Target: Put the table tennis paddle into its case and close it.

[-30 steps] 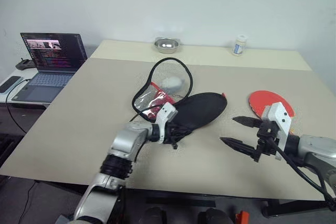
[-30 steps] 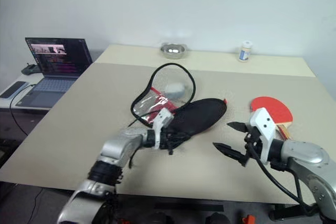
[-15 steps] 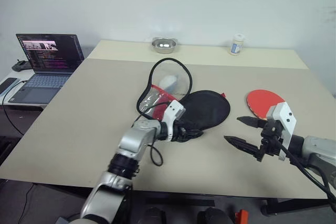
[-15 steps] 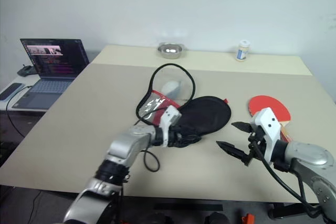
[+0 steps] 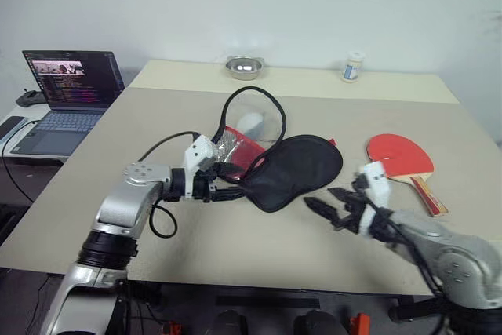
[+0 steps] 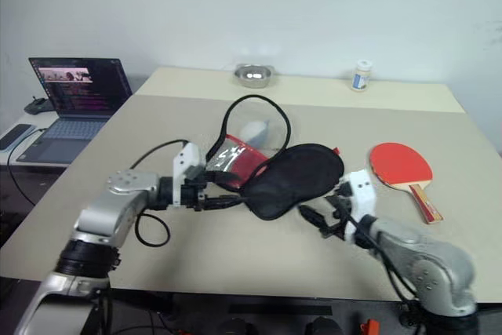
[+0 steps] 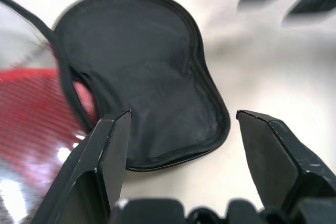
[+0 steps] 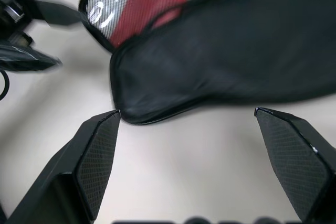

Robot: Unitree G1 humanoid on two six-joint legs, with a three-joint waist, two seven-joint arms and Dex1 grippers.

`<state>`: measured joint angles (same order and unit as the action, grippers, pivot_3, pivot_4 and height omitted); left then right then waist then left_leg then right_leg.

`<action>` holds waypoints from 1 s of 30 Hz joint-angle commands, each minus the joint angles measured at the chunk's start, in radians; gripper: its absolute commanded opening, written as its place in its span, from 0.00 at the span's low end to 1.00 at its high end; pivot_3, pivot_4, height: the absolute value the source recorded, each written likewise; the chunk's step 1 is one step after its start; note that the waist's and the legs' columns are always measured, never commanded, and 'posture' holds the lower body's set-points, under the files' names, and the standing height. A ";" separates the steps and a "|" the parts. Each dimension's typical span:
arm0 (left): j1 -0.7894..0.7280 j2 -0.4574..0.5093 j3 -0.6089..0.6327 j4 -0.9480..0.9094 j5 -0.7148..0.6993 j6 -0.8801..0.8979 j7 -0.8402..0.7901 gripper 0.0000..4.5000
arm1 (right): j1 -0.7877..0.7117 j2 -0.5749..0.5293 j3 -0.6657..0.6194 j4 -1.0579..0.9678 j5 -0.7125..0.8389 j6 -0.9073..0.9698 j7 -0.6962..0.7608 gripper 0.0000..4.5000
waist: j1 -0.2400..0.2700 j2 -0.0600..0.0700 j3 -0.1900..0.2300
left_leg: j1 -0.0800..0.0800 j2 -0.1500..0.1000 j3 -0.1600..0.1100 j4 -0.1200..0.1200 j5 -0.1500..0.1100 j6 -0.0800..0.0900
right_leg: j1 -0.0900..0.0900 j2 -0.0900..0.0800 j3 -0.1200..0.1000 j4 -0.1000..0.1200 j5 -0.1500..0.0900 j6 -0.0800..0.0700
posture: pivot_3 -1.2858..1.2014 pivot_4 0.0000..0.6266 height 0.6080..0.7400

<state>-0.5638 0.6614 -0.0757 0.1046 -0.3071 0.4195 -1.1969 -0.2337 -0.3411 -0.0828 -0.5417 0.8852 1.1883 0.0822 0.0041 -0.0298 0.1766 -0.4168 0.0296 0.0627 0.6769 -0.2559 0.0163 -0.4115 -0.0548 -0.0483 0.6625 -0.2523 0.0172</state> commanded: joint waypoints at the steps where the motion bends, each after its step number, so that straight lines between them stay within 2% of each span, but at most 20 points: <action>1: -0.024 0.017 0.013 0.015 -0.002 -0.037 -0.021 0.77 | -0.052 0.037 0.041 0.029 -0.018 0.015 -0.017 1.00 | 0.000 0.000 0.000 | 0.000 0.000 0.000 0.000 0.000 0.000 | 0.000 0.000 0.000 0.000 0.000 0.000 | 0.52 0.24 1.00; 12: -0.055 -0.003 0.003 0.018 0.000 -0.032 -0.001 0.77 | -0.131 0.090 0.131 0.178 -0.140 -0.009 -0.002 1.00 | -0.006 0.000 0.000 | 0.000 0.001 0.000 0.000 0.000 0.000 | 0.000 0.001 0.000 0.000 0.000 0.000 | 0.52 0.24 1.00; 18: -0.059 -0.009 -0.001 0.016 0.000 -0.031 0.004 0.77 | -0.176 0.165 0.131 0.252 -0.194 -0.041 0.002 1.00 | -0.007 0.000 0.000 | 0.000 0.001 0.000 0.000 0.000 0.000 | 0.000 0.001 0.000 0.001 0.000 0.000 | 0.52 0.24 1.00; 24: -0.063 -0.009 -0.006 0.017 0.003 -0.035 0.006 0.77 | -0.212 0.207 0.200 0.333 -0.292 -0.095 0.017 1.00 | -0.008 0.000 0.000 | 0.000 0.001 0.000 0.000 0.000 0.000 | 0.000 0.001 0.000 0.001 0.000 0.000 | 0.52 0.24 1.00; 27: -0.064 -0.007 -0.008 0.018 0.007 -0.039 0.005 0.78 | -0.213 0.215 0.216 0.353 -0.334 -0.114 0.018 0.87 | -0.010 0.000 0.000 | 0.001 0.001 0.000 0.000 0.001 -0.001 | 0.000 0.001 0.000 0.002 0.000 0.000 | 0.52 0.24 1.00; 30: -0.061 -0.005 -0.008 0.014 0.006 -0.041 0.004 0.78 | -0.207 0.225 0.215 0.360 -0.360 -0.127 0.023 0.63 | -0.010 0.000 0.000 | 0.001 0.001 0.000 0.000 0.001 -0.001 | 0.000 0.001 0.000 0.002 0.000 0.000 | 0.52 0.24 1.00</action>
<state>-0.6024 0.6518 -0.0927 0.1356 -0.2989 0.4012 -1.1905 -0.4422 -0.1264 0.1216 -0.1873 0.5334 1.0708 0.0957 -0.0058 -0.0299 0.1767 -0.4157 0.0307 0.0627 0.6771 -0.2550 0.0150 -0.4120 -0.0533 -0.0485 0.6647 -0.2522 0.0173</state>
